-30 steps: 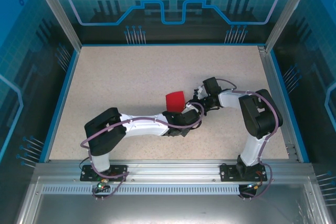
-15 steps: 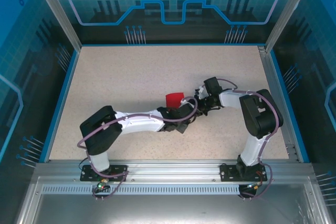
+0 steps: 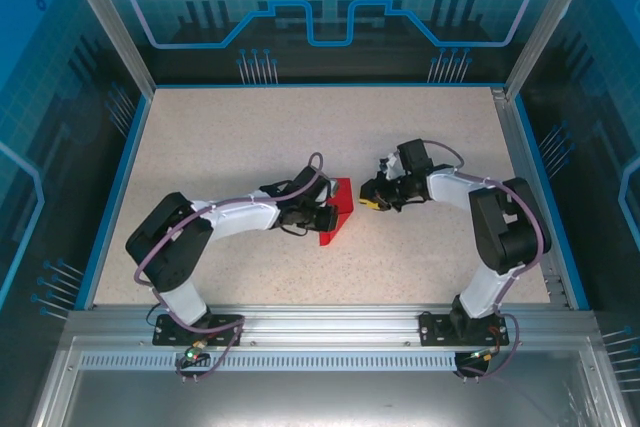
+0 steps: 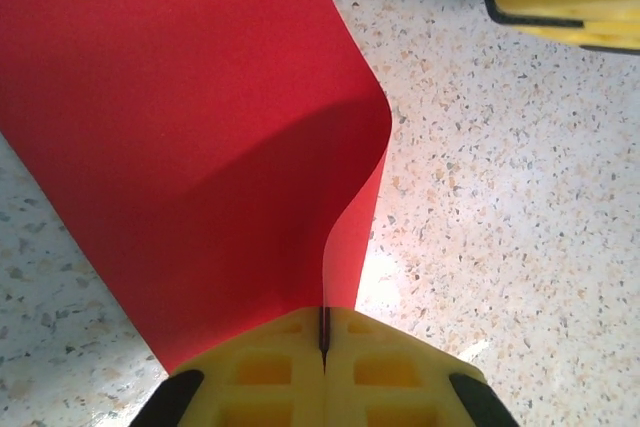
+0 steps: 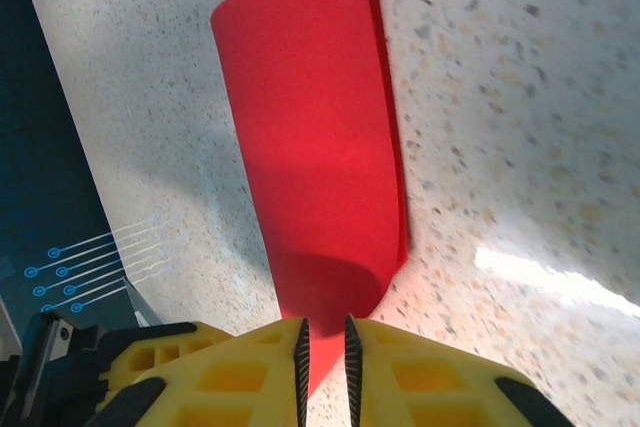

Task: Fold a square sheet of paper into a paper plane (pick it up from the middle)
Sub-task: Third fold the triangle at the center of the table.

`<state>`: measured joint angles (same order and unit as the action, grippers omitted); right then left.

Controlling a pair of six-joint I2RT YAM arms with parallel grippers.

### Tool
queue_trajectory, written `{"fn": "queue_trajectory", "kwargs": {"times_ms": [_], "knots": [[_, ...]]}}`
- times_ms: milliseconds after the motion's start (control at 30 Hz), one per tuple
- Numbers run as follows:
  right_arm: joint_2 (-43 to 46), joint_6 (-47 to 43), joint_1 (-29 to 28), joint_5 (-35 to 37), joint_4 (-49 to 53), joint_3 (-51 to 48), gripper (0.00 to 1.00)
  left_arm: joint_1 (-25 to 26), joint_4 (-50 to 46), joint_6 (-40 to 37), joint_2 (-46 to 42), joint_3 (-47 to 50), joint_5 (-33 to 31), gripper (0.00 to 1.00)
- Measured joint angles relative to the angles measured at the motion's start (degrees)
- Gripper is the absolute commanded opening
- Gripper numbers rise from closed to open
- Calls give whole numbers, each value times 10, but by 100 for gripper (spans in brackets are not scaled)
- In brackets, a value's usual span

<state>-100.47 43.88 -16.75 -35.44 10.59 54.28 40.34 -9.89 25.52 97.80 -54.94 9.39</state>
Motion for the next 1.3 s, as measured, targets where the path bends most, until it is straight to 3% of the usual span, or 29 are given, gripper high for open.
{"fn": "queue_trajectory", "kwargs": {"times_ms": [433, 833, 1300], "knots": [[-119, -9, -52, 6, 23, 125, 16, -30, 12, 6, 2, 5, 73, 1], [-168, -70, -66, 54, 101, 175, 15, -49, -3, 5, 10, 0, 77, 4], [-169, -90, -66, 61, 110, 178, 16, -58, -54, -11, 47, -45, 53, 6]]}}
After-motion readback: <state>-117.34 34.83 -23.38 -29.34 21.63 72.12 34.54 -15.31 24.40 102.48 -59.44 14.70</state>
